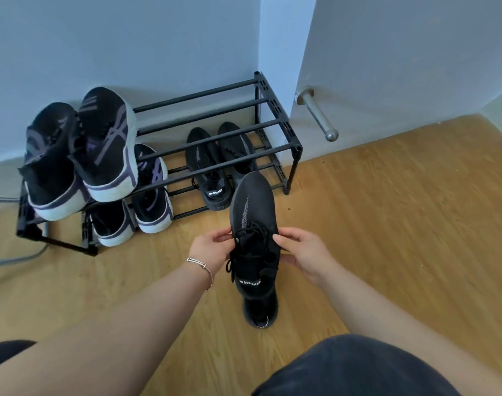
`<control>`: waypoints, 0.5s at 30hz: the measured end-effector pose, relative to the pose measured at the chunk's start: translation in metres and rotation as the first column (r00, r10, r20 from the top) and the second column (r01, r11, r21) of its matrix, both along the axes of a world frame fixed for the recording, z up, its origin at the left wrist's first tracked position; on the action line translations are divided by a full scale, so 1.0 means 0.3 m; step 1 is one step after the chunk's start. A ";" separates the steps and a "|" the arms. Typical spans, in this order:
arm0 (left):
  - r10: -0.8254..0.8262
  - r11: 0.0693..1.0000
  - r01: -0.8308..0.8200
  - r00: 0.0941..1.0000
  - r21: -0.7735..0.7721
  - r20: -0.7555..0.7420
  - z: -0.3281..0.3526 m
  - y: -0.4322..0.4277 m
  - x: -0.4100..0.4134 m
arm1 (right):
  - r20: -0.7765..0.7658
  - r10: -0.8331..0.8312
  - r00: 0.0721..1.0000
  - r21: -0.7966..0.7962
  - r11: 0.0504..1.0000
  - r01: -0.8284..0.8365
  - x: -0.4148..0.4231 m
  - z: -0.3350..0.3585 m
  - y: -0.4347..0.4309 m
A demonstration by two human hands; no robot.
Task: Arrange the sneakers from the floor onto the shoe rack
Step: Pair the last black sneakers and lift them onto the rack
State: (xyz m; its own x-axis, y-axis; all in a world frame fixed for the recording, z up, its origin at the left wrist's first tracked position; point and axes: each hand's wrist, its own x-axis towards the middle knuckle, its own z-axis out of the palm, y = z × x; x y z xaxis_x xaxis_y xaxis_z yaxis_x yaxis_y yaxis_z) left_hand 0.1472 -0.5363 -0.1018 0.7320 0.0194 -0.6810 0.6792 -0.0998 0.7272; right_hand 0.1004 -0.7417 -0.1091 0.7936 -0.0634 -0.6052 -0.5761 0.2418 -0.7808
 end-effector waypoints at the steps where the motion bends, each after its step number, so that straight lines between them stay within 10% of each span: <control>1: 0.018 1.000 -0.018 1.000 -0.003 0.007 0.011 0.039 0.007 | -0.002 0.016 1.000 0.008 1.000 -0.016 0.023 0.002 0.037; 15: 0.065 0.998 -0.062 0.987 0.025 -0.149 -0.160 0.386 -0.095 | -0.267 0.116 0.957 -0.022 0.992 -0.126 0.019 -0.096 0.394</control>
State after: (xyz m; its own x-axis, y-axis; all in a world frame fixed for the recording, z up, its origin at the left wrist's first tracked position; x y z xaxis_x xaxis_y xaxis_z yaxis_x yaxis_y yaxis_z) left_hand 0.1186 -0.4205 -0.1498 0.6187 0.0775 -0.7818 0.7856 -0.0672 0.6151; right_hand 0.1061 -0.6236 -0.1378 0.6086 -0.0041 -0.7935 -0.7864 0.1300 -0.6039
